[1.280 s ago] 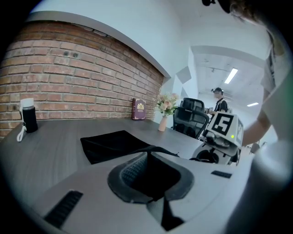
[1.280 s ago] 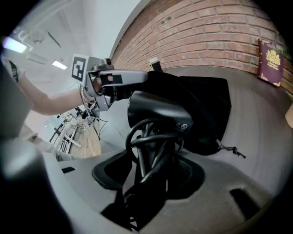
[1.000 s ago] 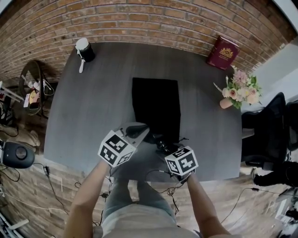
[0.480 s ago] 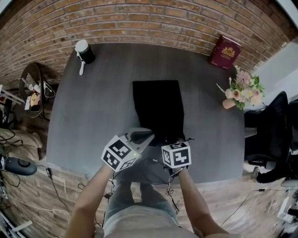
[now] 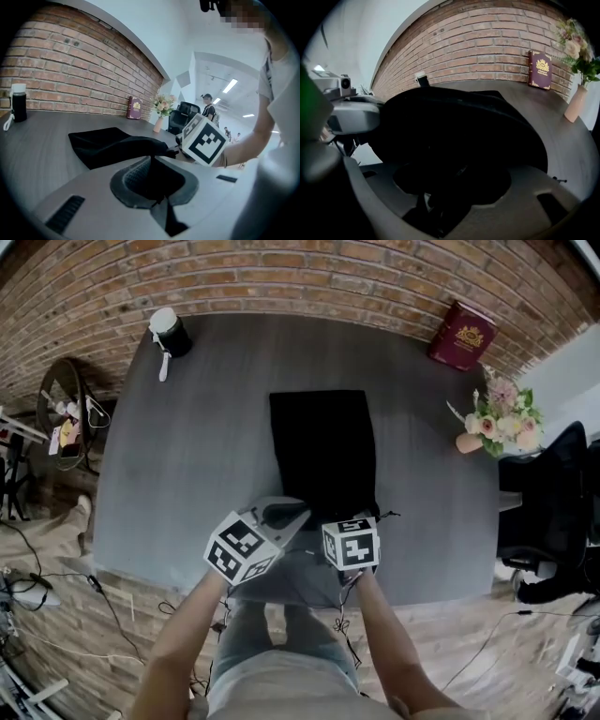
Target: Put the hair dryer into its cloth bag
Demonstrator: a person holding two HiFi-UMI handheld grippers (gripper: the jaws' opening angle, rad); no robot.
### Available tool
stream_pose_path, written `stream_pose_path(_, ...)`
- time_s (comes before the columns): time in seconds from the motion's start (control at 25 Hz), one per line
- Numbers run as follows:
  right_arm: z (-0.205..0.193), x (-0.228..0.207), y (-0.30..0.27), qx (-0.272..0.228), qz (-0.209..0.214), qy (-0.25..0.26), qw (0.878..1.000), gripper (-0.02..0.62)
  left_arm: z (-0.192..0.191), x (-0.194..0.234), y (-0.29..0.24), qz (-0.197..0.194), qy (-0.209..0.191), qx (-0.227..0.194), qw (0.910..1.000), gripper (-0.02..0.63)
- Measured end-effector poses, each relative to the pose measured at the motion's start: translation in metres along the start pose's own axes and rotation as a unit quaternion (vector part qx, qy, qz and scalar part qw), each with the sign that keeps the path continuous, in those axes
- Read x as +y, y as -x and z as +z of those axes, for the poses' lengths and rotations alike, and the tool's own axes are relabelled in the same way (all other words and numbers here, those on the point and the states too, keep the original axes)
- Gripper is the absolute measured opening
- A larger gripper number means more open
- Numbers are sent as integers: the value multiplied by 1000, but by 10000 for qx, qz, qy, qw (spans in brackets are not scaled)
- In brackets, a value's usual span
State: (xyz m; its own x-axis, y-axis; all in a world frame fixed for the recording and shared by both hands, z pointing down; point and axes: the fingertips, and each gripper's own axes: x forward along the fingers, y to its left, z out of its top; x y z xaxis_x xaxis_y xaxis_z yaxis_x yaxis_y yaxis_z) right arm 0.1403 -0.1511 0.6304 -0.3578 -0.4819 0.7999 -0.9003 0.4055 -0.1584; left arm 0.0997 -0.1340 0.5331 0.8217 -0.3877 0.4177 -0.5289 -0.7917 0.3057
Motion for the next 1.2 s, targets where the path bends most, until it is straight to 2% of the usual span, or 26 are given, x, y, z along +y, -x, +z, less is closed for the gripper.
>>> stream_pose_path(0.24,-1,3,-2,85,-65,59,9999,248,-3,4,1,17,152,-43,9999,21)
stream_pose_path(0.44,6,2,6,-272,-36,96,9996,307,-5,5,1,30,190,-42,9998,21)
stream_pose_path(0.68,-10,5,22,-292,104,48,9995,339,-7,6,2,55,283,-78,9996,21)
stream_pose_path(1.08,-54,7,36,146,51,-87,9998,339,-9,9,3,120,471,-174,9987,21)
stream_pose_path(1.2,-56,2,32,224,-135,-13,9997,310,-10,8,2,127,497,-201,9985,21)
